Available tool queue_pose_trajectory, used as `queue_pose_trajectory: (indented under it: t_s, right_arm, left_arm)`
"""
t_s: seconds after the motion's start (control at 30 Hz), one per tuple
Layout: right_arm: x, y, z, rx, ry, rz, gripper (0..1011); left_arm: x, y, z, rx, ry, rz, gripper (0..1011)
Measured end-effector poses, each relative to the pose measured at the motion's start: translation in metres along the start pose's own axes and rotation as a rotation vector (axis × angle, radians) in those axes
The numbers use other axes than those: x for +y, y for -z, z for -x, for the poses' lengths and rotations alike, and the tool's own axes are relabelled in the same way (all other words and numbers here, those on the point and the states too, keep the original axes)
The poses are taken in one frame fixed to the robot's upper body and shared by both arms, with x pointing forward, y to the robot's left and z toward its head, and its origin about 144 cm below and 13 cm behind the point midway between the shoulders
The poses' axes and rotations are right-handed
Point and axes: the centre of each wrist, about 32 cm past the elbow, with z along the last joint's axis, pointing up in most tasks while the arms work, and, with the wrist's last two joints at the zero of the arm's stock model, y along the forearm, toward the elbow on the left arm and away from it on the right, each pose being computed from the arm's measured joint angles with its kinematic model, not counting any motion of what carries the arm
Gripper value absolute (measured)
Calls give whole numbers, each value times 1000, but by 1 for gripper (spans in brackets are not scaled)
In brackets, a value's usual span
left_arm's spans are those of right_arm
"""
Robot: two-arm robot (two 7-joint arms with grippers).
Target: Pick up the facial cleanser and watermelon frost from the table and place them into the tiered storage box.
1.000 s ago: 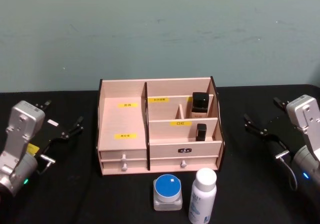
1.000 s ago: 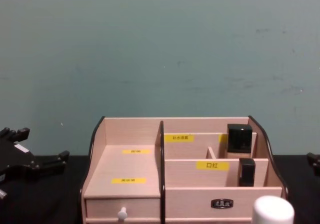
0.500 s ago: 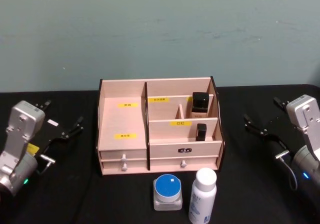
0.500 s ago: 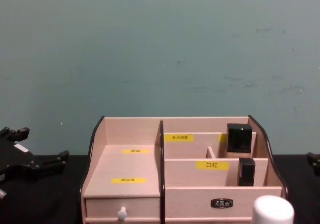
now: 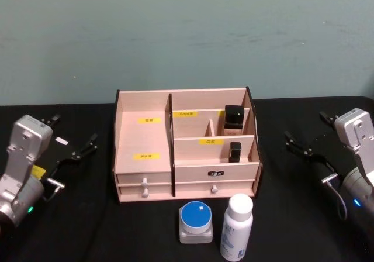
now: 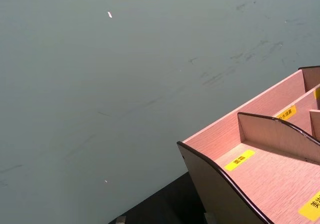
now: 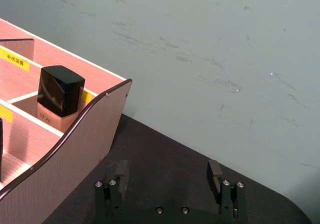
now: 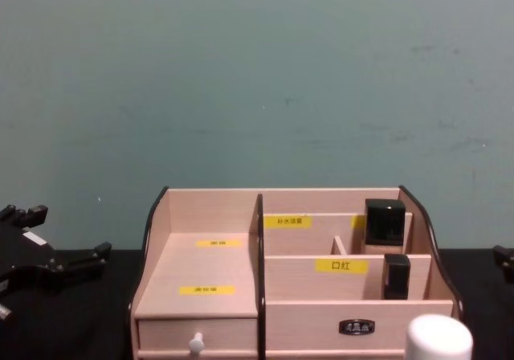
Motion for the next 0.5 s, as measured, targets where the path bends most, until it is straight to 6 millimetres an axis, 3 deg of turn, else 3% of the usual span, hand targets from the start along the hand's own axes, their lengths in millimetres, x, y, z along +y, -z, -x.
queue_pose_trajectory:
  t_s: [0.5]
  right_arm:
    - [0,0,0,0,0,0,1002]
  left_arm:
    - [0,0,0,0,0,0,1010]
